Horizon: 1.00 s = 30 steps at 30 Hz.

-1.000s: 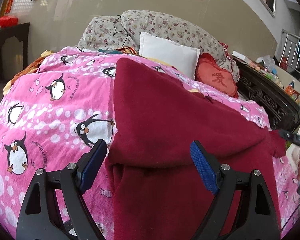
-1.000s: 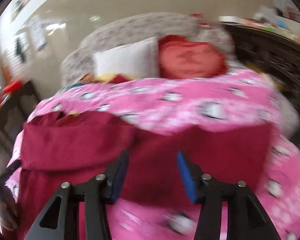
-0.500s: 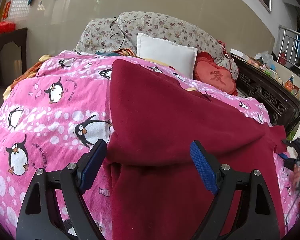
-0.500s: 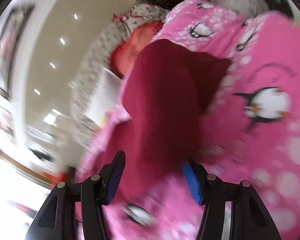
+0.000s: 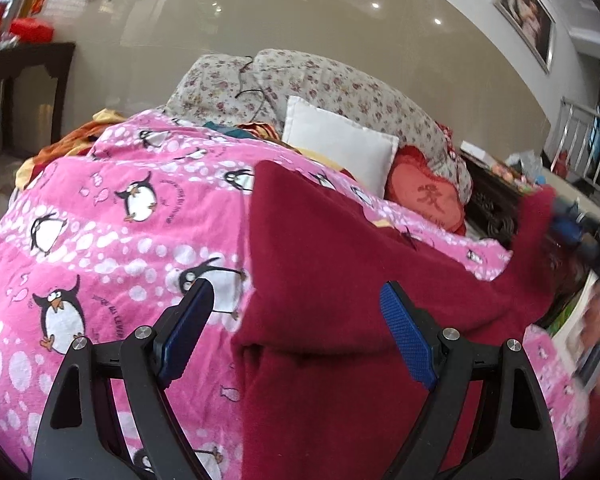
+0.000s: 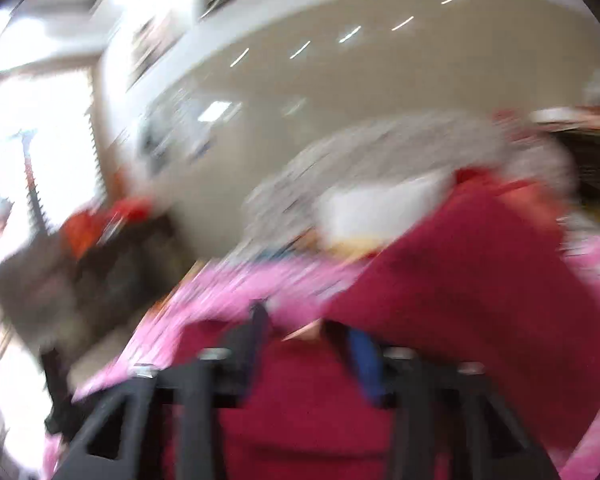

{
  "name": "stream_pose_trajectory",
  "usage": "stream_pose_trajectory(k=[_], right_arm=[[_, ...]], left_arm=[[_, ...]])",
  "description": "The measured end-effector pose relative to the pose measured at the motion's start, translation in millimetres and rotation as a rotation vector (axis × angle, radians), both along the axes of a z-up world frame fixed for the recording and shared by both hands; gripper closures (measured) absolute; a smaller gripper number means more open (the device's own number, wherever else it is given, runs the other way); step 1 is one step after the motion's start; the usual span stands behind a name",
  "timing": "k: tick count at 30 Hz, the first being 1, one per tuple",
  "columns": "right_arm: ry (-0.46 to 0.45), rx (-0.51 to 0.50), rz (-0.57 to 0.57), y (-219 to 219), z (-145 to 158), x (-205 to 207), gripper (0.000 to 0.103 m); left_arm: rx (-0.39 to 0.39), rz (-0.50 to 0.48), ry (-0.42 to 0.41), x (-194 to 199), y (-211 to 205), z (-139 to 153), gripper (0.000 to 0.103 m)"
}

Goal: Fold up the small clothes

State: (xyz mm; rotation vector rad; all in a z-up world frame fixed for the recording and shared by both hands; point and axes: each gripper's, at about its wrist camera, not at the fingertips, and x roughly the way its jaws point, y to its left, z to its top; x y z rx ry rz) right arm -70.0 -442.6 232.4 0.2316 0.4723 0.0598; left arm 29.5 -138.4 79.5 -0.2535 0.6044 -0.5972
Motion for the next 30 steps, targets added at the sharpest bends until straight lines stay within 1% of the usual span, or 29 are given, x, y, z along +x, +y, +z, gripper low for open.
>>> stream_pose_trajectory(k=[1,2,4,6,8,10,11,14,16,18,20,21,23,24,25,26,27,29,30], right_arm=[[0.097,-0.019,0.072,24,-20,22,0.046],[0.216,-0.061,0.125,52,-47,43,0.046],[0.274,-0.09,0.145,72,-74,51,0.046],[0.277,-0.067,0.117,67,-87,45,0.046],[0.241,0.017,0.079,49,-86,28,0.046],[0.211,0.08,0.056,30,-80,11,0.046],[0.2,0.086,0.034,23,-76,10,0.045],[0.191,0.08,0.004,20,-63,23,0.045],[0.199,0.145,0.0,18,-62,42,0.043],[0.208,0.183,-0.03,14,-66,66,0.039],[0.227,0.167,-0.08,12,-68,89,0.038],[0.256,0.144,-0.092,13,-72,104,0.038],[0.295,0.109,-0.091,12,-78,123,0.072],[0.295,0.103,-0.103,10,-78,125,0.096],[0.27,0.128,-0.108,7,-74,121,0.097],[0.223,0.169,-0.087,6,-67,112,0.096],[0.177,0.182,-0.042,11,-57,103,0.097],[0.136,0.134,0.039,34,-42,93,0.097],[0.125,0.124,0.071,44,-39,90,0.096]], left_arm=[[-0.015,0.005,0.012,2,4,0,0.018],[-0.038,0.013,0.028,5,9,-1,0.018],[-0.075,0.038,0.043,10,19,-1,0.018],[-0.104,0.052,0.048,12,26,1,0.018],[-0.125,0.049,0.043,11,28,3,0.018],[-0.111,0.046,0.033,9,25,4,0.018],[-0.093,0.041,0.033,9,21,4,0.018],[-0.053,0.033,0.026,7,14,2,0.018],[-0.031,0.039,0.015,6,12,2,0.018],[-0.036,0.044,0.014,6,13,1,0.018],[-0.049,0.042,0.029,9,16,0,0.018],[-0.055,0.043,0.032,9,17,0,0.018],[-0.061,0.054,0.028,10,21,0,0.018],[-0.064,0.06,0.029,11,23,0,0.018],[-0.074,0.067,0.033,11,26,1,0.018],[-0.09,0.073,0.036,11,30,1,0.018],[-0.102,0.08,0.038,12,32,2,0.018],[-0.124,0.096,0.039,13,38,3,0.018],[-0.137,0.101,0.034,12,40,4,0.018]])
